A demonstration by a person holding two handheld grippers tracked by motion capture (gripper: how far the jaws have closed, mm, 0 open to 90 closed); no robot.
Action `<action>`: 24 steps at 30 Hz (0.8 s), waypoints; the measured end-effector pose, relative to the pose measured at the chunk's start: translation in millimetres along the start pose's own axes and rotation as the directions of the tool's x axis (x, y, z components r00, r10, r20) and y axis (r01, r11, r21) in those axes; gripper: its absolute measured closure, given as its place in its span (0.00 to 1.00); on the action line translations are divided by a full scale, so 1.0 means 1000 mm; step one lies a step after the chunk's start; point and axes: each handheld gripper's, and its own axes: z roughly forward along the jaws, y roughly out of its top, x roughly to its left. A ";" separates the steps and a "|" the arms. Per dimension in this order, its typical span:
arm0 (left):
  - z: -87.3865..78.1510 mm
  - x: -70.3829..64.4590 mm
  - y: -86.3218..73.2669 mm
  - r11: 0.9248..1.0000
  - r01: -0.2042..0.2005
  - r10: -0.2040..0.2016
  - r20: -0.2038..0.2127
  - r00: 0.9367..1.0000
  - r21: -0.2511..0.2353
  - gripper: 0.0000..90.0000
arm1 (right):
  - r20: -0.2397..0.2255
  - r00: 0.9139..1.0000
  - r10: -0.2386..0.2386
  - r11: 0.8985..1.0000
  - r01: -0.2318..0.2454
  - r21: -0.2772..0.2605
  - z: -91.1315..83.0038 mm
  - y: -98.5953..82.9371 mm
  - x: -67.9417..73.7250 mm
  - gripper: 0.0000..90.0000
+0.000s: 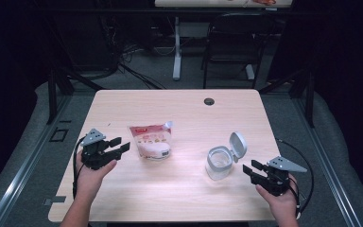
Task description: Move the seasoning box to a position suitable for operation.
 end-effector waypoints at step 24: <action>0.032 -0.012 0.043 0.995 -0.104 0.104 0.069 0.992 -0.001 0.62 | -0.005 1.000 0.015 1.000 -0.015 -0.007 0.000 -0.003 -0.006 0.59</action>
